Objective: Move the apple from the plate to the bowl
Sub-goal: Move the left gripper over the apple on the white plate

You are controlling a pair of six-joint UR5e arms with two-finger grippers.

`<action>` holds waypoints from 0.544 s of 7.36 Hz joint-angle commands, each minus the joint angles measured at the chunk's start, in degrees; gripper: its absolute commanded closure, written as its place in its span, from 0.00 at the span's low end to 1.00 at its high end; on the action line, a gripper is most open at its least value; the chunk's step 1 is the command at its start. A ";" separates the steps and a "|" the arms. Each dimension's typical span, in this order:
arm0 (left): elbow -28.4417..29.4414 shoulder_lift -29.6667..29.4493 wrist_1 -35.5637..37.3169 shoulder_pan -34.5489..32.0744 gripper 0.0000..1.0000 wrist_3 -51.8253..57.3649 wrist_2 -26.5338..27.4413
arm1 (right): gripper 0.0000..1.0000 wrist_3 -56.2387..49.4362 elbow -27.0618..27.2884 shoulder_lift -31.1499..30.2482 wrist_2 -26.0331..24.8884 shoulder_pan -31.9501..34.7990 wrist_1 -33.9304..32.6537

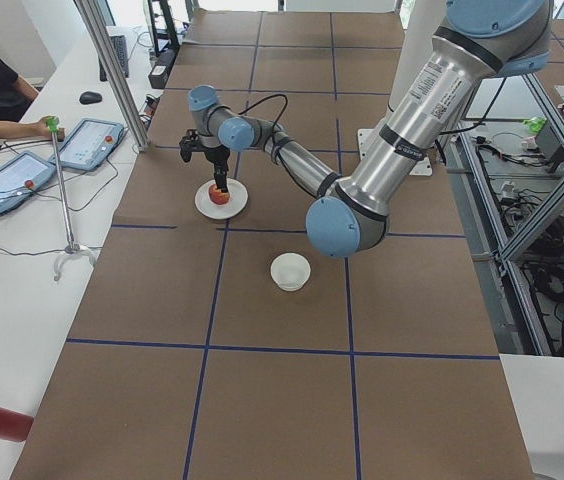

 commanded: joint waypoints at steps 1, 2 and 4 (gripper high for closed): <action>8.11 -3.44 -6.55 1.80 0.00 -2.38 2.23 | 0.00 0.00 0.00 0.00 0.00 0.00 0.00; 9.89 -4.68 -6.83 2.60 0.00 -3.25 3.99 | 0.00 0.00 0.00 0.00 0.00 0.00 0.00; 12.17 -4.78 -11.12 3.48 0.00 -5.10 4.18 | 0.00 0.00 0.00 0.00 0.00 0.00 0.00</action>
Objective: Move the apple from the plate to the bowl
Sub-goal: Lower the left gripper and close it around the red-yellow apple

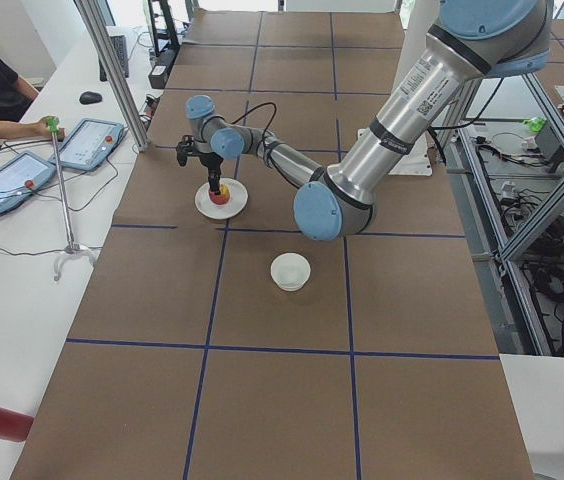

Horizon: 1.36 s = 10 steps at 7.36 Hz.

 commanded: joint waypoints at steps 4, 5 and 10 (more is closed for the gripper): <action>5.27 -0.99 -5.41 1.97 0.00 -1.36 0.55 | 0.00 0.00 0.00 0.00 0.00 0.00 0.00; 6.14 -0.99 -6.72 2.32 0.00 -1.54 1.95 | 0.00 0.00 0.00 0.00 0.00 0.00 0.00; 8.00 -1.08 -9.28 3.21 0.25 -3.11 3.27 | 0.00 0.00 0.00 0.00 0.00 0.00 0.00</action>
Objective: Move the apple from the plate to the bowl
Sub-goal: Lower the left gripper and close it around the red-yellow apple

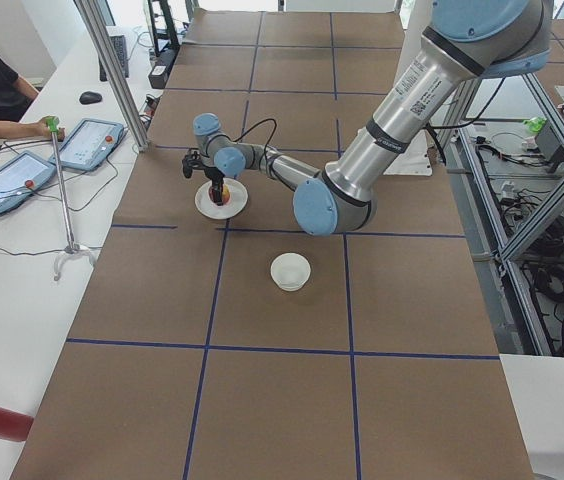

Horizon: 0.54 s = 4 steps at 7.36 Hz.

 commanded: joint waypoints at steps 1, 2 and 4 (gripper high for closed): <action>-0.09 -0.06 -0.12 0.04 0.78 -0.79 0.52 | 0.00 0.00 0.00 0.00 0.00 0.00 0.00; -0.71 -0.06 -0.12 -0.13 1.00 -0.70 0.52 | 0.00 0.00 0.00 0.00 0.00 0.00 0.00; -8.57 1.68 3.63 -4.68 1.00 0.17 0.18 | 0.00 0.00 0.00 0.00 0.00 0.00 0.00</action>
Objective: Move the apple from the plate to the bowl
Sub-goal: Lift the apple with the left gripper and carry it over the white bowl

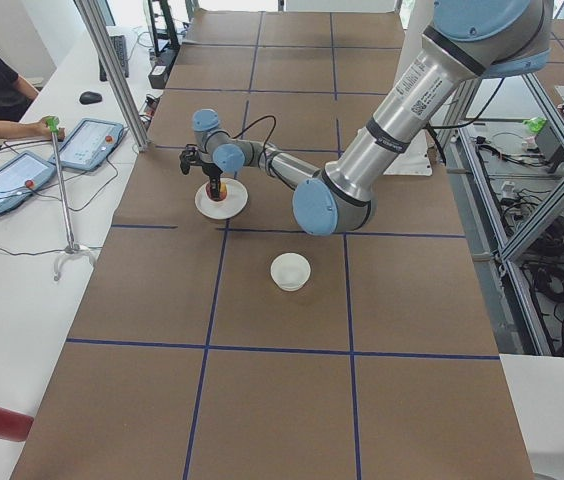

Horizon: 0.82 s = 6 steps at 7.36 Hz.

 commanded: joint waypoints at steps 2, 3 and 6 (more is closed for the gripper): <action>-17.85 6.99 11.20 -3.63 1.00 5.26 -0.30 | 0.00 0.00 0.00 0.00 0.00 0.00 0.00; -26.27 13.98 11.24 -3.63 1.00 5.62 -0.30 | 0.00 0.00 0.00 0.00 0.00 0.00 0.00; -41.17 31.05 9.40 -3.72 1.00 3.26 0.14 | 0.00 0.00 0.00 0.00 0.00 0.00 0.00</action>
